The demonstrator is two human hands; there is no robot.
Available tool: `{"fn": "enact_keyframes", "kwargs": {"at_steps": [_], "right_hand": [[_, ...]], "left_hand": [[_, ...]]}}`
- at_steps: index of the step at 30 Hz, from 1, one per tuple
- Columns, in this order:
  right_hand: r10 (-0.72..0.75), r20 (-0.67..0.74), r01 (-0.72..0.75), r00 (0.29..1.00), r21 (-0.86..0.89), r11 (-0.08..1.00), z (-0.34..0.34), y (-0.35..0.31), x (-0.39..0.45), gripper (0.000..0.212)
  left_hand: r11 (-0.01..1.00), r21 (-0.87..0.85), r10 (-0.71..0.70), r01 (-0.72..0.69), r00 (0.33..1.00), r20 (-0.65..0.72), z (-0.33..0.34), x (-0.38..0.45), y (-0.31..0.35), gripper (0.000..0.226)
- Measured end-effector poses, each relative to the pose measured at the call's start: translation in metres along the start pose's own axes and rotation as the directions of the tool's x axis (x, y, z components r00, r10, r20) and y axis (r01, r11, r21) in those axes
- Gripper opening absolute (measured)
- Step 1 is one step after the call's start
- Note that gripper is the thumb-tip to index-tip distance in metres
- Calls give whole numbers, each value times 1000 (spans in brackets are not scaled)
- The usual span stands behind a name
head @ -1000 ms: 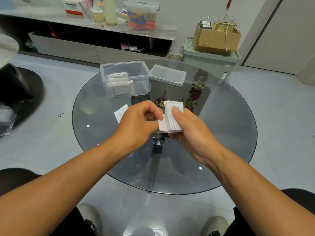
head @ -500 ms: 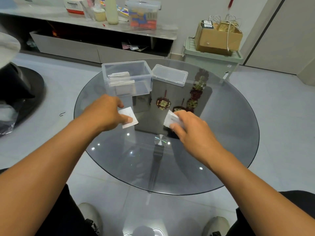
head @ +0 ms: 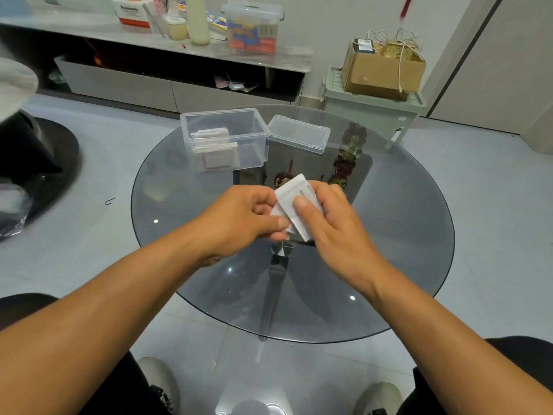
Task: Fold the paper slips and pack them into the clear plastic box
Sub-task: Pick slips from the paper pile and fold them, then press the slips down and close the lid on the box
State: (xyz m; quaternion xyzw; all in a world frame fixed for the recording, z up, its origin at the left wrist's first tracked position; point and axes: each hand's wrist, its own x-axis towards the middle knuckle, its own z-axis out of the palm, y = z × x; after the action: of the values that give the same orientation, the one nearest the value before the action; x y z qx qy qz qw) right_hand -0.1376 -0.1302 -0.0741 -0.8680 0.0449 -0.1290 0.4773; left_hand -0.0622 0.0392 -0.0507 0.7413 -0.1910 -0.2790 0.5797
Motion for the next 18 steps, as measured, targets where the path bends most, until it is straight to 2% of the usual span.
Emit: {"fn": "enact_keyframes", "kwargs": {"at_steps": [3,7,9,11,12,14,16,17,18], "right_hand": [[-83,2,81,997,-253,964,-3,4,0,33],[-111,151,159,982,-360,919,-8,4,2,31],[-158,192,236,969,-509,828,-9,4,3,26],[-224,214,310,951,-687,657,-12,4,4,29],[-215,241,322,946,-740,590,-11,5,3,33],[-140,294,322,945,-780,536,-10,8,2,35],[-115,307,319,945,-774,548,-9,12,2,34],[-114,300,311,947,-772,555,-8,11,2,33],[-110,286,296,952,-768,568,-8,10,1,31]], "left_hand": [[1000,-21,10,-9,999,31,-1,0,1,28],[1000,20,5,-8,991,136,-8,0,1,38],[997,73,-3,-7,990,144,-13,0,3,40],[972,223,68,-68,998,5,-20,3,5,34],[931,351,153,-101,980,-125,-23,5,4,30],[785,602,401,-147,862,-311,-37,11,6,25],[550,820,641,-158,709,-294,-53,20,7,37],[441,889,699,-124,669,-253,-62,25,6,45],[369,926,716,-84,661,-226,-68,30,5,52]]}}
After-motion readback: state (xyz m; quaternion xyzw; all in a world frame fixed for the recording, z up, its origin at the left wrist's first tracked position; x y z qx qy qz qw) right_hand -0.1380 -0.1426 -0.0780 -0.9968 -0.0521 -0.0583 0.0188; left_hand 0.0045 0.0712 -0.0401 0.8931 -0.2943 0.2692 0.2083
